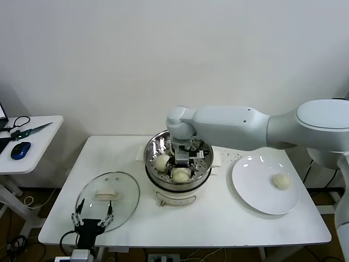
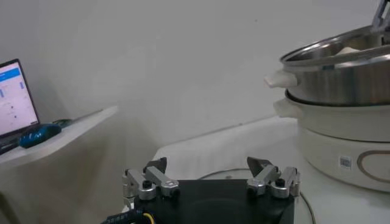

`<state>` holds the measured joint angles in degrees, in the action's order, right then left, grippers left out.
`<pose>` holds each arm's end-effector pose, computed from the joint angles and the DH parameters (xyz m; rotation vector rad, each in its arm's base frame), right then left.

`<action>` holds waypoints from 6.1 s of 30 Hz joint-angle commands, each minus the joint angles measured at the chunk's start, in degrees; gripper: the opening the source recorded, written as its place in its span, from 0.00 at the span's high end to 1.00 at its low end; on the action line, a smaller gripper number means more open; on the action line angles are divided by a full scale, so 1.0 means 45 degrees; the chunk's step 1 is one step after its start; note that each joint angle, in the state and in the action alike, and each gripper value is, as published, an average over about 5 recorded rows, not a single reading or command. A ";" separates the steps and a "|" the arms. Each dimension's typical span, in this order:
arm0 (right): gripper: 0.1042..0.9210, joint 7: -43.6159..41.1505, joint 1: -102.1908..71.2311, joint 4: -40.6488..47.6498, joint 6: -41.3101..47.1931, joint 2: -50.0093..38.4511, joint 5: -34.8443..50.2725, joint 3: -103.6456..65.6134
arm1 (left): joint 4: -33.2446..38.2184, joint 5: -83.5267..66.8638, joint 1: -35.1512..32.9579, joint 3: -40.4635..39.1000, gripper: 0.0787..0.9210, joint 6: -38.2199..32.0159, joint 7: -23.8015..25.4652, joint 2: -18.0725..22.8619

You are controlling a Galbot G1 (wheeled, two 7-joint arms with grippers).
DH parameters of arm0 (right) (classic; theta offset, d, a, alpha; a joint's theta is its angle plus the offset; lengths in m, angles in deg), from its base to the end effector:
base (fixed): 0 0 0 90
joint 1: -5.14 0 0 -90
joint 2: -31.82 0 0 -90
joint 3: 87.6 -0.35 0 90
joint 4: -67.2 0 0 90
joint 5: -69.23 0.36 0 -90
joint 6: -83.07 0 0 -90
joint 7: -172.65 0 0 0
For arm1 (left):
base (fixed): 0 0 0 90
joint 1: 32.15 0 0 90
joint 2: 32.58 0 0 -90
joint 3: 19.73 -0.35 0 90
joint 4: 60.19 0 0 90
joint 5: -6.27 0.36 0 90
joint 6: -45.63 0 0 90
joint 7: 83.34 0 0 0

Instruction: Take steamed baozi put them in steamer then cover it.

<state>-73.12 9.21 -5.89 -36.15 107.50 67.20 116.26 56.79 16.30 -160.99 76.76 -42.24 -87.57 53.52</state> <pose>0.5271 0.1927 -0.1022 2.1873 -0.0458 2.2158 0.1330 0.0489 -0.3431 0.1728 -2.8703 -0.4387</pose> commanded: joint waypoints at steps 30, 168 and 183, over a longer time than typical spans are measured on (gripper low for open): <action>0.12 0.0757 0.0144 0.0696 0.8205 -0.9317 0.3971 -0.0054 | 0.0630 0.0029 -0.0314 0.0065 0.12 0.0048 0.0019 -0.0090; 0.25 0.2951 0.1049 0.3385 0.9917 0.0506 1.2220 0.4656 | 0.0319 -0.0319 0.0507 0.0279 0.12 0.0136 0.0518 -0.0817; 0.12 0.3147 0.1570 0.2549 1.0165 -0.0295 1.2138 0.4229 | 0.0339 -0.0230 0.0781 0.0130 0.12 0.0353 0.0461 -0.0732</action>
<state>-59.32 15.51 7.72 9.28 107.69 122.01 135.90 58.27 15.22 -157.72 77.32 -40.88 -85.49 50.11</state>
